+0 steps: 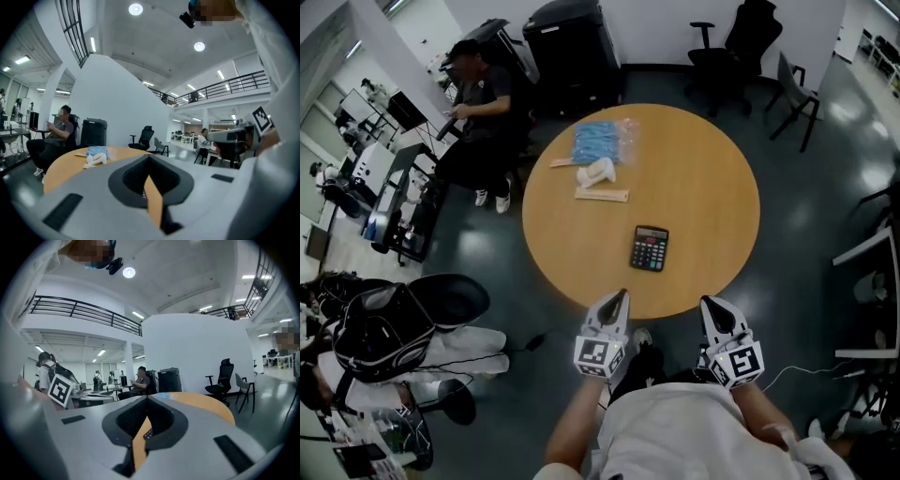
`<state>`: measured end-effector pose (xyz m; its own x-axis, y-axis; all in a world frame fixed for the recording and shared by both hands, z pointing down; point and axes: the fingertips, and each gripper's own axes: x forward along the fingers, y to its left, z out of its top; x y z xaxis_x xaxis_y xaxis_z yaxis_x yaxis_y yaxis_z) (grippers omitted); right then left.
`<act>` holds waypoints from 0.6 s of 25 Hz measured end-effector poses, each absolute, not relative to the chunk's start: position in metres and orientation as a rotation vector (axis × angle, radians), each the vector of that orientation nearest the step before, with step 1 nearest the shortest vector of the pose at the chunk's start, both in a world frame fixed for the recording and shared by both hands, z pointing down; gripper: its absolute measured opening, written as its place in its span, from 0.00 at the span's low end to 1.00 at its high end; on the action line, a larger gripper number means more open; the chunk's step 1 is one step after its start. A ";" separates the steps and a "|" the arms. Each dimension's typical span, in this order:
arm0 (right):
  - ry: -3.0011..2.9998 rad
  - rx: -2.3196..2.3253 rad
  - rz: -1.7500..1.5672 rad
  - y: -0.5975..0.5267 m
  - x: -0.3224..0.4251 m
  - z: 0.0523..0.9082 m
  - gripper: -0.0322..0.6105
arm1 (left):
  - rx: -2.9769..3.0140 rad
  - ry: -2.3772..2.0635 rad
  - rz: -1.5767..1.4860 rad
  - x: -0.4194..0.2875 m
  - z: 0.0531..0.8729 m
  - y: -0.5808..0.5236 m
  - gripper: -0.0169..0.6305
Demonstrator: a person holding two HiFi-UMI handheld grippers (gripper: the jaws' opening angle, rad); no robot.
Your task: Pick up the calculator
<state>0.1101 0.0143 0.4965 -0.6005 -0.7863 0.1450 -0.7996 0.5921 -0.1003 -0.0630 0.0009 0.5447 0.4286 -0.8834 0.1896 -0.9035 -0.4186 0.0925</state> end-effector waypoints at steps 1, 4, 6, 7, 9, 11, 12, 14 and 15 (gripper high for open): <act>-2.712 1.375 0.230 0.005 0.105 0.496 0.07 | 2.514 -1.545 0.177 -0.067 0.551 -0.014 0.04; -2.677 1.408 0.230 -0.023 0.089 0.493 0.07 | 2.542 -1.445 0.231 -0.079 0.573 -0.061 0.04; -2.664 1.407 0.241 -0.038 0.080 0.493 0.07 | 2.535 -1.392 0.285 -0.085 0.594 -0.090 0.04; -2.658 1.400 0.241 -0.043 0.075 0.494 0.07 | 2.526 -1.365 0.311 -0.087 0.606 -0.102 0.04; -2.648 1.384 0.238 -0.055 0.066 0.497 0.07 | 2.508 -1.309 0.347 -0.091 0.629 -0.128 0.04; -2.640 1.365 0.251 -0.069 0.060 0.501 0.07 | 2.501 -1.237 0.377 -0.091 0.650 -0.153 0.05; -2.632 1.357 0.262 -0.076 0.058 0.505 0.07 | 2.494 -1.191 0.393 -0.090 0.661 -0.164 0.10; -2.619 1.344 0.288 -0.089 0.055 0.514 0.07 | 2.466 -1.105 0.437 -0.086 0.687 -0.185 0.25; -2.615 1.339 0.301 -0.095 0.054 0.519 0.07 | 2.449 -1.069 0.472 -0.086 0.703 -0.195 0.30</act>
<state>0.0542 -0.0948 0.5193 -0.5747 -0.7767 0.2576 -0.8150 0.5718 -0.0942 -0.0857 -0.1948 0.7027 0.6457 -0.6070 0.4633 -0.7513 -0.6135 0.2433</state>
